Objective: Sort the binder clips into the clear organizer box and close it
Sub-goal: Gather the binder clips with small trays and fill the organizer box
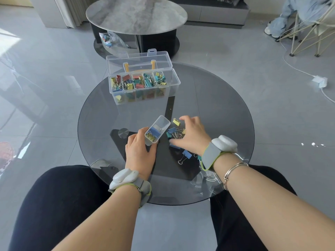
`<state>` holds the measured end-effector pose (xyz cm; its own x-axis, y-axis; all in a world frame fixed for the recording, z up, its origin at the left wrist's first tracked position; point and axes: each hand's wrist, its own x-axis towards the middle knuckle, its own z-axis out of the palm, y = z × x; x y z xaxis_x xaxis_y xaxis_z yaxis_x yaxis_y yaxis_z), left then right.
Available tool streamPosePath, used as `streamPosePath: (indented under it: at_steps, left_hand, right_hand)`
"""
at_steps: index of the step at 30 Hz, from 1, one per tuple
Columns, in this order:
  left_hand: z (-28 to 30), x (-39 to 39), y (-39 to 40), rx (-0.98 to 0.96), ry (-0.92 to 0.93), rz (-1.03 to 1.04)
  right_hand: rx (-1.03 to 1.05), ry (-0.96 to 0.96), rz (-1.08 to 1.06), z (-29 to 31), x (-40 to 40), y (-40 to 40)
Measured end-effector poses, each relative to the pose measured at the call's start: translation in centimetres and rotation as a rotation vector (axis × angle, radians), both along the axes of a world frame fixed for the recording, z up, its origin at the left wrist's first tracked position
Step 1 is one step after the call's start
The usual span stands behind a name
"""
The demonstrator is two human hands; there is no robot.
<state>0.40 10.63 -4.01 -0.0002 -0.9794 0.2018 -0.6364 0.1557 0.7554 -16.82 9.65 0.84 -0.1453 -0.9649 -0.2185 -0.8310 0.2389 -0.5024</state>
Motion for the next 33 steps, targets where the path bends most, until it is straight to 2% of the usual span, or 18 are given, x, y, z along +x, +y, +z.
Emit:
streamPosePath:
  at_steps: [5, 9, 12, 18, 24, 33]
  left_hand:
    - [0.0, 0.0, -0.1, -0.007, -0.006, -0.001]
    - [0.0, 0.1, 0.0, -0.017, 0.002, -0.011]
    - [0.1, 0.0, 0.0, -0.008, -0.005, -0.008]
    - [0.2, 0.1, 0.1, 0.008, 0.001, -0.006]
    - [0.1, 0.0, 0.1, 0.004, -0.006, -0.008]
    - [-0.5, 0.0, -0.1, -0.005, -0.023, 0.015]
  right_hand:
    - [-0.073, 0.399, 0.249, -1.5, 0.3, -0.5]
    - [-0.219, 0.462, 0.245, -2.3, 1.3, -1.1]
    - [-0.247, 0.538, 0.241, -2.3, 1.8, -1.3]
    - [-0.194, 0.502, 0.157, -1.3, 1.9, -1.7]
    - [-0.140, 0.549, 0.211, -0.9, 1.5, -1.8]
    - [-0.066, 0.532, 0.131, -1.2, 1.5, -2.6]
